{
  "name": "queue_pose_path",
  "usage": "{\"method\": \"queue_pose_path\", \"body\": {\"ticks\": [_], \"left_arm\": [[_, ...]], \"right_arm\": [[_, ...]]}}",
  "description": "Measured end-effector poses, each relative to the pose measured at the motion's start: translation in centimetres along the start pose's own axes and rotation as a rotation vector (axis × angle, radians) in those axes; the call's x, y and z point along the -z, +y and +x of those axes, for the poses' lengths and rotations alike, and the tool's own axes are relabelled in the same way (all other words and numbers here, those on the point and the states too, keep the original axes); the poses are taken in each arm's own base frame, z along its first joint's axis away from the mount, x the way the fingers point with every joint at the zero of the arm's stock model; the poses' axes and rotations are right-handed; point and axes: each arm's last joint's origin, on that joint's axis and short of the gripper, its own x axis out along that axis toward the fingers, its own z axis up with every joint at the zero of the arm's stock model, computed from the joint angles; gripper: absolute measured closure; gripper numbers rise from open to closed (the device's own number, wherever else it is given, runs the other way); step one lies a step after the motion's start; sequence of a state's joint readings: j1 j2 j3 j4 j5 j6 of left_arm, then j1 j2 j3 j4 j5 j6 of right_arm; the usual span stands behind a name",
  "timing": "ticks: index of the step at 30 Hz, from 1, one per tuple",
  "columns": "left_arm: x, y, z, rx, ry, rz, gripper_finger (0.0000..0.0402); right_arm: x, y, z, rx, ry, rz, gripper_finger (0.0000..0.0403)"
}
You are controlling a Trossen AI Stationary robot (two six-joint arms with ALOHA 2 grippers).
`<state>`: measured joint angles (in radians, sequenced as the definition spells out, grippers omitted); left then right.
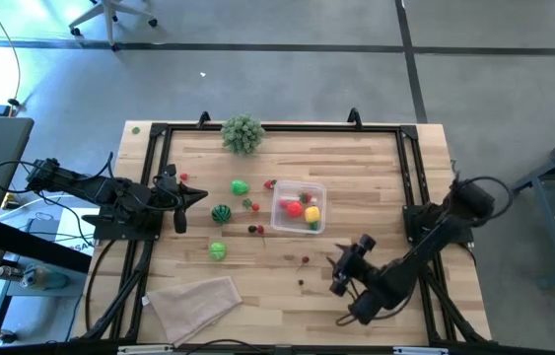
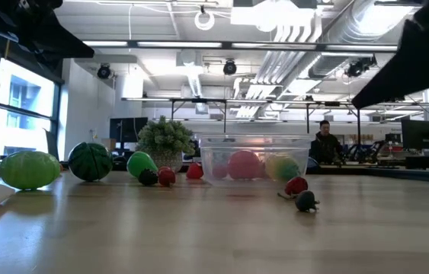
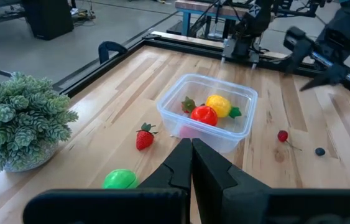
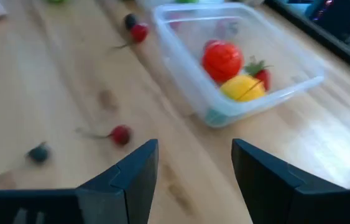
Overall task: Pick and placing Produce into tupperware
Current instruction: Put the bottom red cherry into the transparent bin
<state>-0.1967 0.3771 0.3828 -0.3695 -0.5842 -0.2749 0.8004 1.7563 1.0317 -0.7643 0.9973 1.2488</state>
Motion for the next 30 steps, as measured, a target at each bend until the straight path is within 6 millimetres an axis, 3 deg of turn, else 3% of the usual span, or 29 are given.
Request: {"method": "queue_pose_path", "body": {"ticks": [13,18,23,30], "left_arm": [[0.0,0.0,0.0,0.0,0.0,0.0,0.0401],[0.0,0.0,0.0,0.0,0.0,0.0,0.0401],[0.0,0.0,0.0,0.0,0.0,0.0,0.0401],[0.0,0.0,0.0,0.0,0.0,0.0,0.0401]], "right_arm": [[-0.7,1.5,0.5,-0.08,-0.044,-0.003,0.0206],[0.8,0.7,1.2,-0.127,-0.118,0.091,0.0206],[1.7,-1.4,1.6,-0.246,-0.213,0.128,0.0206],[-2.2,-7.3,0.6,-0.342,-0.333,0.009,0.0206]]}}
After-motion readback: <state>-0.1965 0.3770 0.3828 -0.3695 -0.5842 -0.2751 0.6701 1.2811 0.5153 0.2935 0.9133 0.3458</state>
